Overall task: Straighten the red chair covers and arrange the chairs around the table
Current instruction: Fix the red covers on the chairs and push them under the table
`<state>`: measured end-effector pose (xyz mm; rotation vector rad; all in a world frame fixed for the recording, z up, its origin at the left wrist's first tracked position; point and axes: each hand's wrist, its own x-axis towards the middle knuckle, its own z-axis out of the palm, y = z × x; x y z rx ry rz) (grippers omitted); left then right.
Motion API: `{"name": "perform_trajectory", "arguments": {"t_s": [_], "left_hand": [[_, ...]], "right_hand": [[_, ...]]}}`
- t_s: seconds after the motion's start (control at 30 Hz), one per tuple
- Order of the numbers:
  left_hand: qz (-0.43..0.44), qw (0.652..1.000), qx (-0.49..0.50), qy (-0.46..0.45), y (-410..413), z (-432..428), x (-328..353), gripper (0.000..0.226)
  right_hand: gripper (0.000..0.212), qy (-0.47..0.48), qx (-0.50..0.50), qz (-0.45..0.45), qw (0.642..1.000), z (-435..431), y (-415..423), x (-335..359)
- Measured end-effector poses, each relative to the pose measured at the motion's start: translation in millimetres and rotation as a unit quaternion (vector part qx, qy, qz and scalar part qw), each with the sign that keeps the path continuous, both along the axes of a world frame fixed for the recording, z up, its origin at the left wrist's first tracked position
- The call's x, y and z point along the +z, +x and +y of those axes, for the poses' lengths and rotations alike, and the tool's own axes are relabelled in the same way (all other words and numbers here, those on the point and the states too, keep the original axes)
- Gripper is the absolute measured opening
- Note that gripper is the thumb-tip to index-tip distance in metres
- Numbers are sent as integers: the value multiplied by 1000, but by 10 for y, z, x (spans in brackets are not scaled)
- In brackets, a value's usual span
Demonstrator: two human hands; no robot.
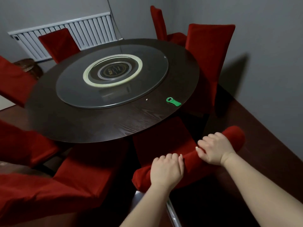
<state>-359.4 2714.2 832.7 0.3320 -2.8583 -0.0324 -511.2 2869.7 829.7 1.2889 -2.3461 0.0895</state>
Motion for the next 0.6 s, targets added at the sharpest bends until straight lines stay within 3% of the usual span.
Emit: {"name": "perform_trajectory", "arguments": {"t_s": [0.13,0.33,0.6], "left_hand": [[-4,1000,-1,9,-394,290,-54,37],[-4,999,-12,-32,-866,-77,-71,37],[-12,999,-20,-22,-1168,-220,-183,35]], "right_hand": [[40,-14,17,-7,1000,259,-444,-106],[39,-46,-7,-12,999,-30,-783,-131],[35,-51,-2,-60,997,-136,-1141,-262]]}}
